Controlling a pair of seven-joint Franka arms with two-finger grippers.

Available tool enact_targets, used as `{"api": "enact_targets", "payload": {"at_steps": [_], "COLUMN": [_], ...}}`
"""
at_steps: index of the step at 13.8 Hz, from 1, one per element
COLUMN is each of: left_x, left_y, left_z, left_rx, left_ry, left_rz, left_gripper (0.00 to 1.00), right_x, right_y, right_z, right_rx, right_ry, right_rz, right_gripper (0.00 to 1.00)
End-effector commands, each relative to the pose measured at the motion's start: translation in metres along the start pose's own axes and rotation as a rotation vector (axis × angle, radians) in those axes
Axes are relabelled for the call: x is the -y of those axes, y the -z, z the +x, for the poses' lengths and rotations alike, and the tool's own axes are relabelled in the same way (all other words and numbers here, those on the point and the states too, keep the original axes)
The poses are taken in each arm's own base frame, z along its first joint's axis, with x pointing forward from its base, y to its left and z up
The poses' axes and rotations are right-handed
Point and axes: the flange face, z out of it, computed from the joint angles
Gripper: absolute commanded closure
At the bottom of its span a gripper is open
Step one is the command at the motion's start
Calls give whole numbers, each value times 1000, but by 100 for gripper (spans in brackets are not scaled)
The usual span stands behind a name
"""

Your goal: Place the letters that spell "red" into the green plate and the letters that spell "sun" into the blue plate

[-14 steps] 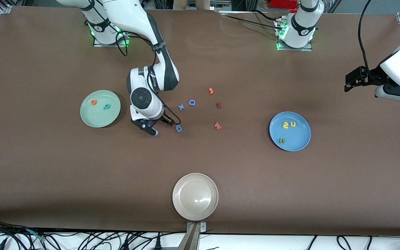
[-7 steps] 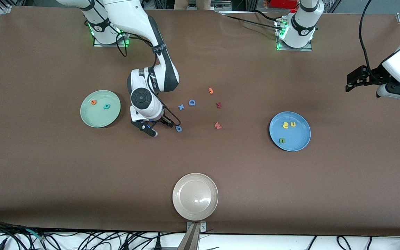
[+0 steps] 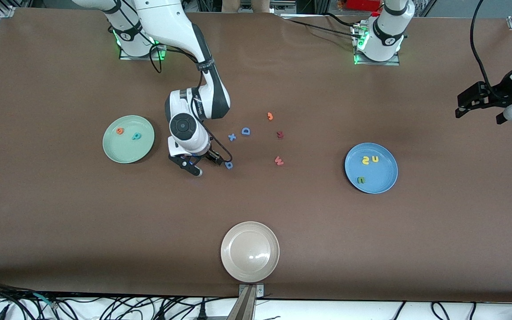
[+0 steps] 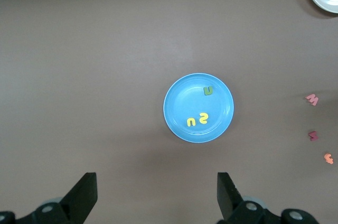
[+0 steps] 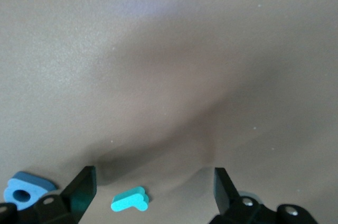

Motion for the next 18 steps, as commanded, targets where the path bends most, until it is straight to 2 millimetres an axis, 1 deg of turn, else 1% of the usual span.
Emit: {"api": "enact_targets", "payload": {"at_steps": [1, 2, 4, 5, 7, 9, 10, 11, 12, 13, 14, 15, 17, 18], "left_x": [4, 2, -6, -6, 1, -1, 1, 1, 3, 3, 2, 1, 0, -1], "left_y": [13, 19, 19, 20, 21, 21, 21, 19, 20, 19, 20, 19, 19, 19], "left_z": [-1, -1, 1, 0, -1, -2, -2, -1, -2, -2, -2, -1, -1, -1], "left_rx": [-6, -8, -3, -5, -7, -1, -1, 2, 1, 2, 1, 3, 3, 3], "left_ry": [13, 8, -6, -4, 8, 5, 9, 8, 11, 11, 9, 9, 8, 6], "left_rz": [-16, -12, 0, 0, -5, -6, -6, -3, -1, -3, -1, -2, -2, -2], "left_gripper": [0, 0, 0, 0, 0, 0, 0, 0, 0, 0, 0, 0, 0, 0], "right_x": [3, 4, 4, 4, 5, 5, 5, 5, 4, 4, 4, 4, 4, 3], "right_y": [-1, 2, -1, -3, -10, -10, -10, -10, -10, -11, -11, -11, -10, -10], "right_z": [-6, -5, -5, -5, -10, -11, -10, -10, -11, -12, -12, -11, -11, -12], "right_rx": [4, 12, 9, 3, 10, 12, 11, 12, 15, 18, 18, 18, 20, 22], "right_ry": [-23, -29, -37, -38, -32, -32, -35, -32, -33, -31, -31, -32, -33, -32], "right_rz": [34, 46, 56, 58, 50, 51, 50, 51, 47, 44, 44, 43, 43, 42], "right_gripper": [2, 2, 2, 2, 7, 28, 39, 53, 64, 72, 74, 79, 92, 96]}}
